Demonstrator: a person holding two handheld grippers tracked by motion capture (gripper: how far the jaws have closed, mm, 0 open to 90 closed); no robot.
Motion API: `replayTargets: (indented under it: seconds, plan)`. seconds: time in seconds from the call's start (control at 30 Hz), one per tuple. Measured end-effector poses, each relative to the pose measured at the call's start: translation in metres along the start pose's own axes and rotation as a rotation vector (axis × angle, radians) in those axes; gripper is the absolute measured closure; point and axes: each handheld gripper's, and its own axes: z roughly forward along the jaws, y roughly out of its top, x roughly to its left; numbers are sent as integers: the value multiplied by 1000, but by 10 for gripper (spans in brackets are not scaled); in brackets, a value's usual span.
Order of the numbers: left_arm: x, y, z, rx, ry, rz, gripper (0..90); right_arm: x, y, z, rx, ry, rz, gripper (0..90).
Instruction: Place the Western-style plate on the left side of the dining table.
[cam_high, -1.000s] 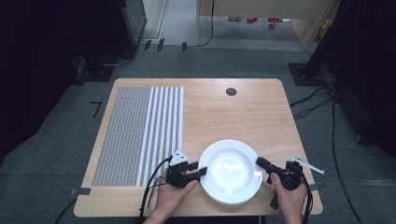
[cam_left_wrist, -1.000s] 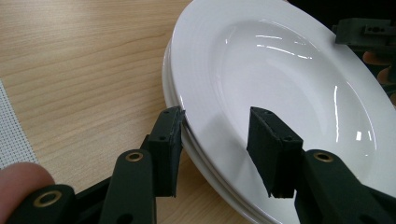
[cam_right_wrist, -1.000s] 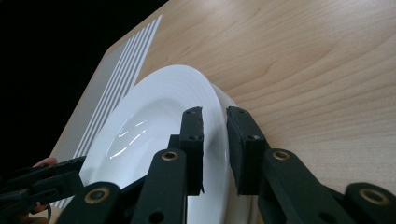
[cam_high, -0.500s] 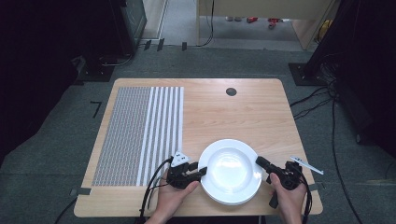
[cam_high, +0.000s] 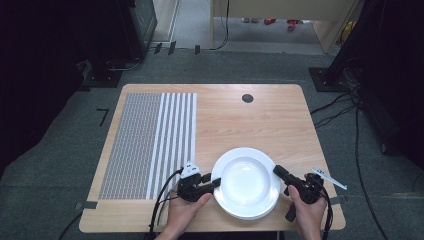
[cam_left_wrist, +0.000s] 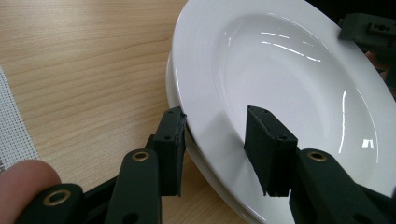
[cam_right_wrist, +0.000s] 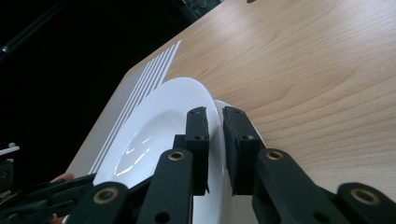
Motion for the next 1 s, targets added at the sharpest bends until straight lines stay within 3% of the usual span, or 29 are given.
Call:
replayTargets:
  seconds: [0.2,0.37,0.53,0.67,1.0]
  plan:
    - [4,-1,-1,-21,-27,-30,624,2,-3,3,-22,-20,-49,837]
    - [5,-1,-3,-37,-35,-46,645,1,-4,4,-23,-17,-47,834]
    - [7,2,-8,-67,-27,-66,670,1,-5,4,-31,29,-8,838]
    - [8,3,-10,-81,-28,-80,686,2,-7,6,-32,32,-17,836]
    - [16,6,-14,-84,-71,-119,718,1,-6,5,-25,68,-4,841]
